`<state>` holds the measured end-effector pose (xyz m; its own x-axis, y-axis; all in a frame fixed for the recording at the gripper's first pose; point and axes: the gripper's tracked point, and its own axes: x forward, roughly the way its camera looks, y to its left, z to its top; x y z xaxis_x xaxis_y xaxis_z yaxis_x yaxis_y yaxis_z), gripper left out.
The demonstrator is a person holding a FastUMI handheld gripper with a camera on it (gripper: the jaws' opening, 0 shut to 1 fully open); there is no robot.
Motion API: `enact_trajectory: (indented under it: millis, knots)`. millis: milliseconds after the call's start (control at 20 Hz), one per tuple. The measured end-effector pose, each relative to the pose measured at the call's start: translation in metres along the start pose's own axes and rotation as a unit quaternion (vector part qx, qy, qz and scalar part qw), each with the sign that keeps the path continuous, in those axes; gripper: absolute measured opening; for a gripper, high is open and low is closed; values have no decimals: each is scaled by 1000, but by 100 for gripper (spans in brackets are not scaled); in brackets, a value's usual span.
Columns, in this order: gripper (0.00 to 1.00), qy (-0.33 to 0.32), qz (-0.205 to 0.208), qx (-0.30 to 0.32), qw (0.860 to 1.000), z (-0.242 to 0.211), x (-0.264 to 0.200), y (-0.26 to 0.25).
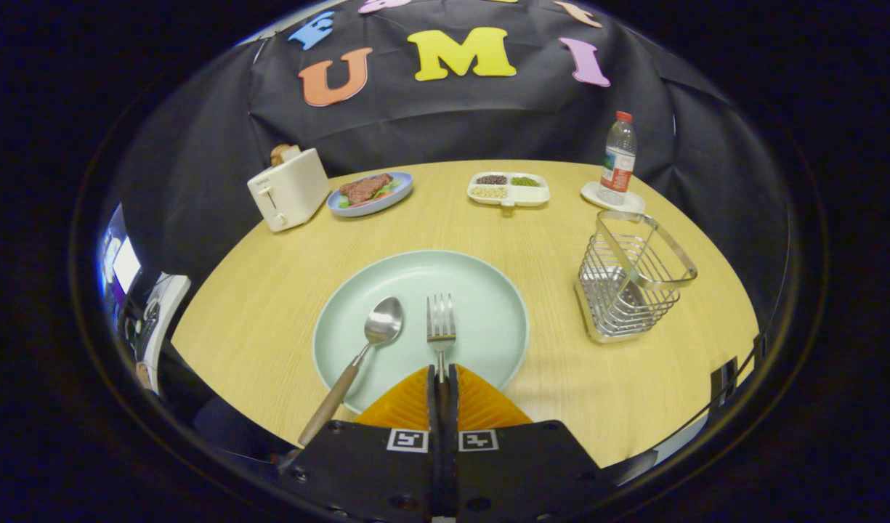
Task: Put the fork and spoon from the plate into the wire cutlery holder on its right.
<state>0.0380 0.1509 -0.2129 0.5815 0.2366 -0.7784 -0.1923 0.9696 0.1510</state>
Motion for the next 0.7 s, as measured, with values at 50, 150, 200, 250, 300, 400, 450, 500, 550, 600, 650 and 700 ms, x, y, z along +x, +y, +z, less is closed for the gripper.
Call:
enact_trajectory:
  millis: [50, 150, 200, 250, 300, 400, 450, 500, 550, 600, 650, 700]
  knots:
    - [0, 2, 7, -1, 1000, 2, -6, 1]
    - [1, -1, 13, -6, 1000, 12, -26, -6]
    - [1, -6, 12, -7, 1000, 20, -37, -13]
    - [1, -11, 11, -6, 1000, 28, -48, -20]
    - [1, -15, 10, -4, 1000, 37, -59, -28]
    - [0, -16, 8, 4, 1000, 49, -77, -46]
    - [1, -13, 6, 9, 1000, 53, -84, -55]
    - [0, -7, 4, 16, 1000, 56, -90, -66]
    - [0, 2, 2, 22, 1000, 57, -95, -75]
    - [1, 10, -3, 27, 1000, 58, -99, -87]
    - [1, 19, -11, 28, 999, 58, -101, -97]
    - [0, 30, -19, 29, 999, 57, -103, -107]
